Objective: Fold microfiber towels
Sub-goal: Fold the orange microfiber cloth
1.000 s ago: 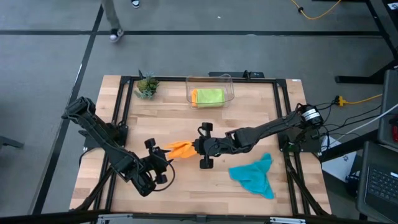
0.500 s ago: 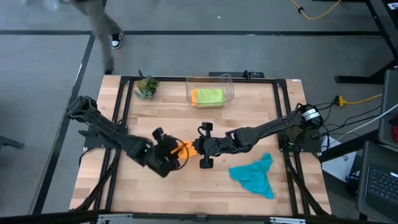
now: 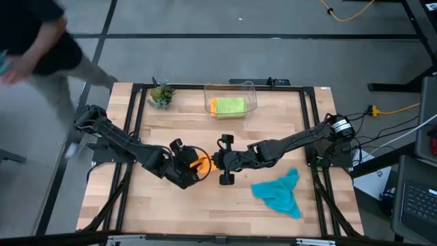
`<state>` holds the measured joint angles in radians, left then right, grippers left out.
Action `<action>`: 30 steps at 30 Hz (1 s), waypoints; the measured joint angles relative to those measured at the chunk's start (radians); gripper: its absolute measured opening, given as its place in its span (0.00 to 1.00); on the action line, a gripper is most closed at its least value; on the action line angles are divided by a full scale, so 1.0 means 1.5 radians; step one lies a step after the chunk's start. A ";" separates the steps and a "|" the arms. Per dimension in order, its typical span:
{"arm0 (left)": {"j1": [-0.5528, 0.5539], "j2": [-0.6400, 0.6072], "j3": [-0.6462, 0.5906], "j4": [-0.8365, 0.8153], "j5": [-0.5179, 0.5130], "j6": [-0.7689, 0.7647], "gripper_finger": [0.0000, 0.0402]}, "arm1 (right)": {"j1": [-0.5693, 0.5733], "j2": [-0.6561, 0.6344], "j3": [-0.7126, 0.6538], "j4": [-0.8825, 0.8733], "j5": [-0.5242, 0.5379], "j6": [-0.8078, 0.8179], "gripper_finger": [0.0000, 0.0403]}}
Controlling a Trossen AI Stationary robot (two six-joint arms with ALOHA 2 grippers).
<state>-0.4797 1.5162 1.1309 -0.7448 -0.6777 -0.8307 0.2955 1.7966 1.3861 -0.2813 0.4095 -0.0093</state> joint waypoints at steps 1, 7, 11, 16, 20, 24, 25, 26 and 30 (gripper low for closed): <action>0.000 0.000 0.000 0.000 0.000 0.000 0.56 | 0.000 0.000 0.000 0.000 0.000 0.000 0.00; 0.000 0.000 0.000 0.000 -0.015 -0.034 0.56 | 0.000 0.000 0.000 -0.001 0.000 0.003 0.00; -0.001 0.000 0.000 0.003 0.012 -0.039 0.56 | 0.000 0.000 0.000 -0.004 0.000 0.003 0.00; -0.005 0.000 0.000 0.022 0.009 -0.038 0.56 | 0.000 0.000 0.000 -0.014 0.000 0.003 0.00; 0.002 0.001 0.000 0.027 0.007 -0.039 0.56 | 0.000 0.000 0.000 -0.019 0.000 0.004 0.00; 0.013 0.001 0.000 0.026 0.018 -0.052 0.56 | 0.000 0.000 0.000 -0.019 0.000 0.004 0.00; 0.016 0.001 0.000 0.026 0.026 -0.051 0.56 | 0.000 0.000 0.000 -0.019 0.000 0.004 0.00; 0.019 0.001 0.000 0.027 0.031 -0.051 0.56 | 0.000 0.000 0.000 -0.019 0.000 0.004 0.00; 0.020 -0.002 0.002 0.035 0.033 -0.005 0.56 | -0.003 0.000 0.000 -0.021 0.000 0.005 0.00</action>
<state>-0.4502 1.5126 1.1343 -0.6926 -0.6275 -0.8381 0.2915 1.7969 1.3857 -0.3133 0.4097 -0.0014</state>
